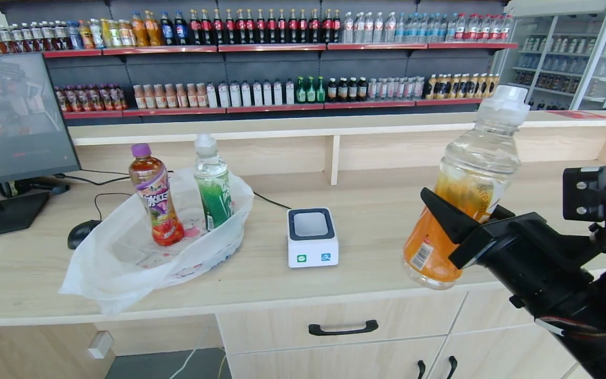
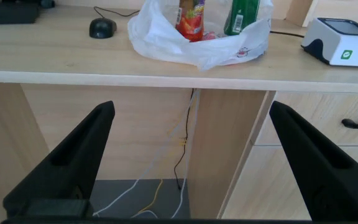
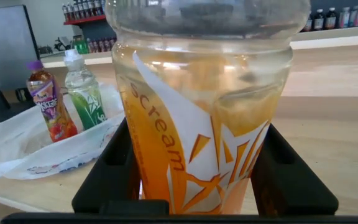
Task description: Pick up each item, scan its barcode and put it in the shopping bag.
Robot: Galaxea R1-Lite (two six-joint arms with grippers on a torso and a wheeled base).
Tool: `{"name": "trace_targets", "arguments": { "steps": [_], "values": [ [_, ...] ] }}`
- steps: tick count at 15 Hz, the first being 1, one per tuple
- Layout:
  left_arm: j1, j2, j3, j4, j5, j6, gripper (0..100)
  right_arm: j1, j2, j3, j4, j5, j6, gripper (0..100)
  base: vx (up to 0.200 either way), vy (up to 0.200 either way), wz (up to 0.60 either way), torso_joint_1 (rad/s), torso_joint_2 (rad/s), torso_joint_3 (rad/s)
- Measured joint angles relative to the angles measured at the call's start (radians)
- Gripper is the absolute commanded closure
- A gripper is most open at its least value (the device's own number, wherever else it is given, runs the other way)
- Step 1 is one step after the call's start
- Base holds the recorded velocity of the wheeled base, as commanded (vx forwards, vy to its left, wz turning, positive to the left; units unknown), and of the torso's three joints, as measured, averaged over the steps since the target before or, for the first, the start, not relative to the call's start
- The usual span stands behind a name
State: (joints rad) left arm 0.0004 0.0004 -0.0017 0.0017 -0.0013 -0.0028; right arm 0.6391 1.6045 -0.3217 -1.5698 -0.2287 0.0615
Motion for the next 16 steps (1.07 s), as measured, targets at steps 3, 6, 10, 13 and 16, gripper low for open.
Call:
{"name": "trace_targets", "arguments": {
  "steps": [3,6,10,13,16],
  "values": [
    [0.000,0.000,0.000,0.000,0.000,0.000,0,-0.008,0.001,0.011,0.000,-0.003,-0.002,100,0.000,0.200,0.00,0.006,0.00,0.001],
    [0.000,0.000,0.000,0.000,0.000,0.001,0,0.012,-0.001,0.034,0.002,-0.006,-0.004,100,0.000,0.200,0.00,0.001,0.00,0.005],
    [0.000,0.000,0.000,0.000,0.000,0.003,0,0.026,0.017,0.024,0.001,-0.008,-0.021,100,0.000,0.150,0.00,0.001,0.00,0.004],
    [0.000,0.000,0.000,0.000,0.000,0.003,0,0.019,0.044,-0.014,0.000,-0.003,-0.076,100,0.000,0.000,0.00,0.000,0.00,0.000],
    [0.000,0.000,0.000,0.000,0.000,0.005,0,0.008,0.068,-0.041,-0.001,0.019,-0.206,100,0.000,0.000,0.00,0.000,0.00,0.000]
  ]
}}
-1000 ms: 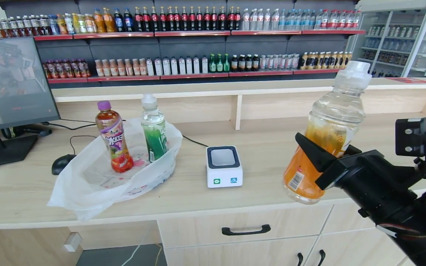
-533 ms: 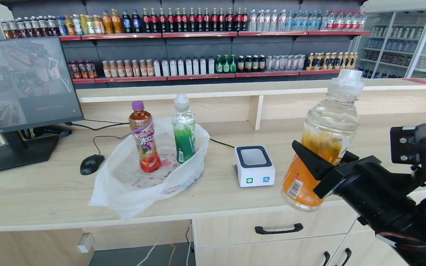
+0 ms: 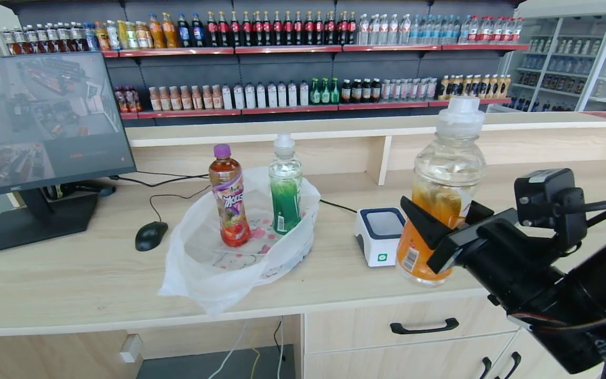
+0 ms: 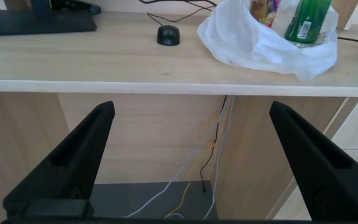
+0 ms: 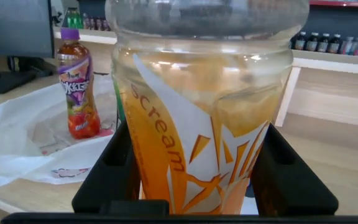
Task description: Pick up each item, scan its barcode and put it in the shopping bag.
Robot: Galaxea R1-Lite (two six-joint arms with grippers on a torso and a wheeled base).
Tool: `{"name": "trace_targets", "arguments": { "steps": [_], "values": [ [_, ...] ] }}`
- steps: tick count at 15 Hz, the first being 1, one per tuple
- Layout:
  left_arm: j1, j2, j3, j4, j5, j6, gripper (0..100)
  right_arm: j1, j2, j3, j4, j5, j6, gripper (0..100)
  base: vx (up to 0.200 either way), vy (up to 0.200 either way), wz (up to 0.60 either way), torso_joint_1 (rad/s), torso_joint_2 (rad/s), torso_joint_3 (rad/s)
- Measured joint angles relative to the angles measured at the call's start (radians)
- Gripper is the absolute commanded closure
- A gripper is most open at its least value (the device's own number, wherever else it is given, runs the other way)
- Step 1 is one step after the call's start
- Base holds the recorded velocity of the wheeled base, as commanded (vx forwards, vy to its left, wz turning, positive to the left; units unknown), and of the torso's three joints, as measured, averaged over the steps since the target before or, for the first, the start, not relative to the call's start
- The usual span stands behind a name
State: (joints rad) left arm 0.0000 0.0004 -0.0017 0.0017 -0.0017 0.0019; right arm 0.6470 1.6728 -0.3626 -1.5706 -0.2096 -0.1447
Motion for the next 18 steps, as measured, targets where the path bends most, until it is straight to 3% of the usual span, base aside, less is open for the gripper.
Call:
{"name": "trace_targets", "arguments": {
  "steps": [2,5,9,18],
  "values": [
    [0.000,0.000,0.000,0.000,0.000,0.000,0,-0.020,0.025,-0.033,0.001,0.046,-0.105,100,0.000,0.000,0.00,0.000,0.00,0.000],
    [0.000,0.000,0.000,0.000,0.000,0.000,0,-0.054,0.078,-0.131,0.001,0.233,-0.362,100,0.000,0.000,0.00,0.000,0.00,0.000],
    [0.000,0.000,0.000,0.000,0.000,0.000,0,-0.120,0.176,-0.282,0.001,0.406,-0.572,100,0.000,0.000,0.00,0.000,0.00,0.000],
    [0.000,0.000,0.000,0.000,0.000,0.000,0,-0.240,0.365,-0.418,0.001,0.717,-0.708,100,0.000,0.000,0.00,0.000,0.00,0.000]
  ]
}}
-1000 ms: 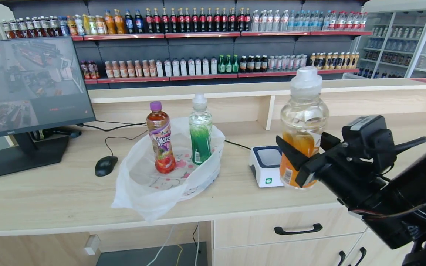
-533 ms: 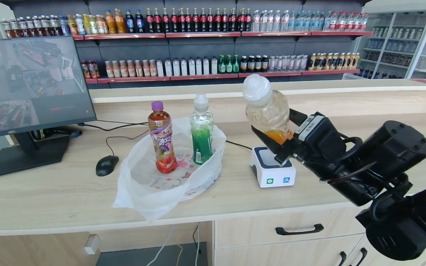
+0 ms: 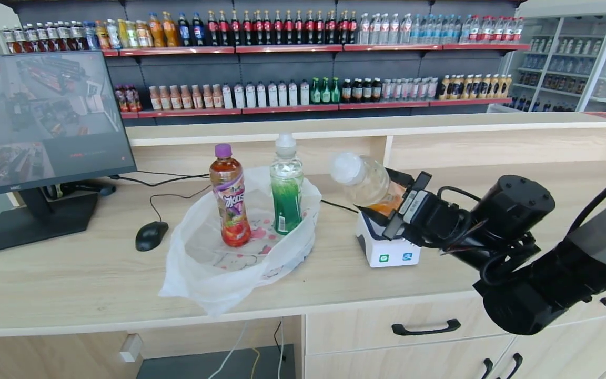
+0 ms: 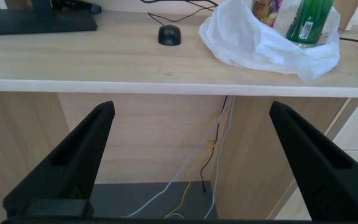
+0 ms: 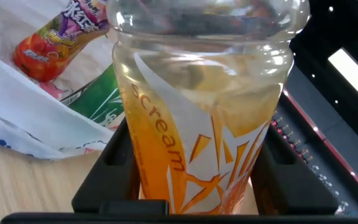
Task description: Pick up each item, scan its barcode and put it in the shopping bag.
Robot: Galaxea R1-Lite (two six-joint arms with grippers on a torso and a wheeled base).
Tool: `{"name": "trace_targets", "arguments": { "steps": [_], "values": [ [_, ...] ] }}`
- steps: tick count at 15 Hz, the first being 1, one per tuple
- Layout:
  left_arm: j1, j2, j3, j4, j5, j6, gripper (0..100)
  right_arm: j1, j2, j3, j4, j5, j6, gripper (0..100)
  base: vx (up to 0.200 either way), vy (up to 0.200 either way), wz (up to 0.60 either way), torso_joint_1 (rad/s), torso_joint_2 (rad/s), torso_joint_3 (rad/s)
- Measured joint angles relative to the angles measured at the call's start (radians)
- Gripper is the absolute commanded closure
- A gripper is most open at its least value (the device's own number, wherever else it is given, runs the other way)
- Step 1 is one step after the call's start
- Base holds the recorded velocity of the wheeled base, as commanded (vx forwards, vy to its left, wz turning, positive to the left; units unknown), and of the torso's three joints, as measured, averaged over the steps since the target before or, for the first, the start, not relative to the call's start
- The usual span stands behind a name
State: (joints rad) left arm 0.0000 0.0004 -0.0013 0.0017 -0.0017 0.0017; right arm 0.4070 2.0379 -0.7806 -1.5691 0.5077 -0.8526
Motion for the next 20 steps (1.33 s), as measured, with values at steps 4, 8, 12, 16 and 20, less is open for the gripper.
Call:
{"name": "trace_targets", "arguments": {
  "steps": [4,8,12,16,20],
  "values": [
    [0.000,0.000,0.000,0.000,0.000,0.000,0,-0.062,0.021,0.017,0.000,0.115,-0.061,100,0.000,0.000,0.00,0.000,0.00,0.000],
    [0.000,0.000,0.000,0.000,0.000,0.000,0,-0.107,0.037,0.012,0.000,0.172,-0.086,100,0.000,0.000,0.00,0.000,0.00,0.000],
    [0.000,0.000,0.000,0.000,0.000,0.000,0,-0.113,0.056,-0.013,-0.001,0.198,-0.085,100,0.000,0.000,0.00,0.000,0.00,0.000],
    [0.000,0.000,0.000,0.000,0.000,0.000,0,-0.113,0.063,-0.022,-0.001,0.220,-0.090,100,0.000,0.000,0.00,0.000,0.00,0.000],
    [0.000,0.000,0.000,0.000,0.000,0.000,0,-0.112,0.064,-0.023,-0.001,0.226,-0.097,100,0.000,0.000,0.00,0.000,0.00,0.000]
  ]
}}
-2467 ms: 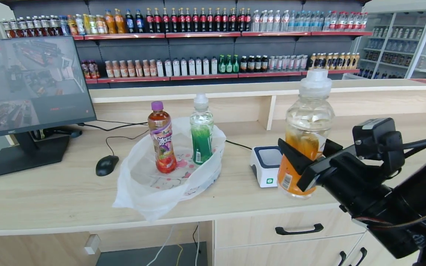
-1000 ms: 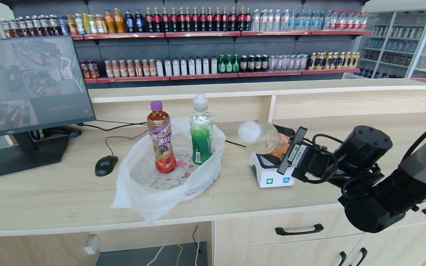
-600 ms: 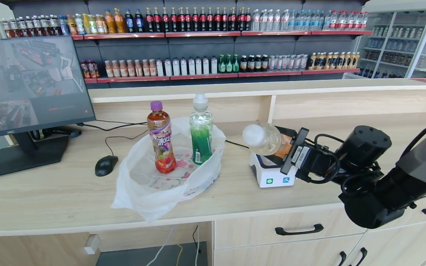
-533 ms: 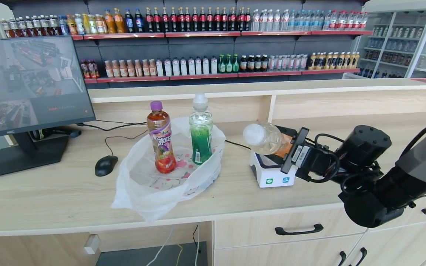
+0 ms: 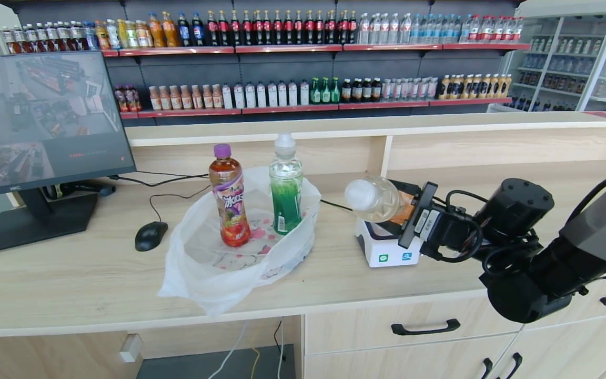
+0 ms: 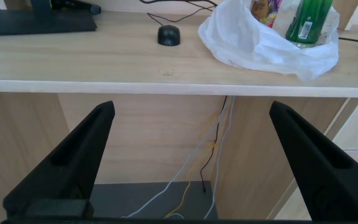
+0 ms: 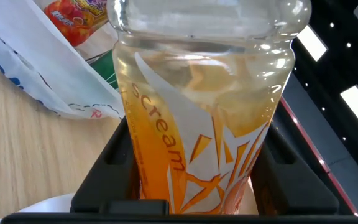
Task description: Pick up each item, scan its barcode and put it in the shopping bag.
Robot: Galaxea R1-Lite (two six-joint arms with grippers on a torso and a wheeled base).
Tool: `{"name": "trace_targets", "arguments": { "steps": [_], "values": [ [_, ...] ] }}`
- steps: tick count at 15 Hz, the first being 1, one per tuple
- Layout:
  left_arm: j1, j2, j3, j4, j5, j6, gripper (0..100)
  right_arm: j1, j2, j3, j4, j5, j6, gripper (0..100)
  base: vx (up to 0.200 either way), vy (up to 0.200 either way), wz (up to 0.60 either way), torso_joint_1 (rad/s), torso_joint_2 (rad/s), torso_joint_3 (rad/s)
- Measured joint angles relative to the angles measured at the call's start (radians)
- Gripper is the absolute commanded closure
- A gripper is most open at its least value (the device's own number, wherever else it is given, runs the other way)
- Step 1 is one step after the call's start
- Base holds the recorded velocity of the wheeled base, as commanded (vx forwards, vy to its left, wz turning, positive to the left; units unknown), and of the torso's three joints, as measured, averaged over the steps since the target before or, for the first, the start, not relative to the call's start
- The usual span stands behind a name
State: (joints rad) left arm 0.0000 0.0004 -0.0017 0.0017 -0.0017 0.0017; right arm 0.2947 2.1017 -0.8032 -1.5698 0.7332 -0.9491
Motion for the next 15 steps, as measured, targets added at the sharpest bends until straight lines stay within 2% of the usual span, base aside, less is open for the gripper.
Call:
{"name": "trace_targets", "arguments": {
  "steps": [15],
  "values": [
    [0.000,0.000,0.000,0.000,0.000,0.000,0,0.010,-0.003,0.000,0.000,0.006,-0.008,100,0.000,0.000,0.00,0.000,0.00,0.000]
  ]
}}
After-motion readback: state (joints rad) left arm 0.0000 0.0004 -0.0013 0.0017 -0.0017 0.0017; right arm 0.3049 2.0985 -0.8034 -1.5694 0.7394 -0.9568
